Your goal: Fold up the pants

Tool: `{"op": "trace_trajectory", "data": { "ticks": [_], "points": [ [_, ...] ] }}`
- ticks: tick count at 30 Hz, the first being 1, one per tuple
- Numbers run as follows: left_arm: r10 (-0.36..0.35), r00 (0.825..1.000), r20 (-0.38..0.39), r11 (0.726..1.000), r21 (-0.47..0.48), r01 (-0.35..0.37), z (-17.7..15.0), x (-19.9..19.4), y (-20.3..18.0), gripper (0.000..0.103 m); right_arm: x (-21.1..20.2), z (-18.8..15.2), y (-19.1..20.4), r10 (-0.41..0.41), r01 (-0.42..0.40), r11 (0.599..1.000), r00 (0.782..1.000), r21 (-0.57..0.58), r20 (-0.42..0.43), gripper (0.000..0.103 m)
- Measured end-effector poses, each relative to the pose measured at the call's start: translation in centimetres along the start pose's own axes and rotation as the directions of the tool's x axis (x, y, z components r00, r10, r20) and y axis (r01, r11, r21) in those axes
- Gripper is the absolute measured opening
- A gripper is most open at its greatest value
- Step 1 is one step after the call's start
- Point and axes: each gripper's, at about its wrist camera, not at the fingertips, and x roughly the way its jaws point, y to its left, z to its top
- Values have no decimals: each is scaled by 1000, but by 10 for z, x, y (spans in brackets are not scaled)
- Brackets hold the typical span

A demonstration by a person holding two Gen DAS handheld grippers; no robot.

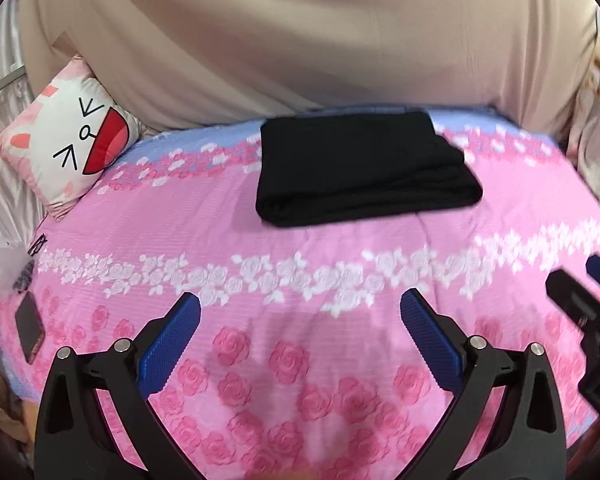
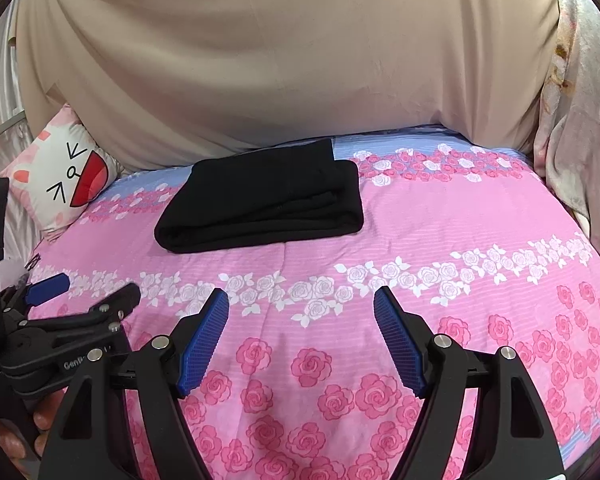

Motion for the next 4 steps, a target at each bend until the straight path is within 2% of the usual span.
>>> {"op": "trace_trajectory", "data": {
  "ticks": [4],
  "points": [
    [2, 1000, -10, 1000, 18, -1, -9, 0, -1, 98, 2, -4, -2, -6, 6, 1000, 1000, 10, -13, 73]
  ]
}}
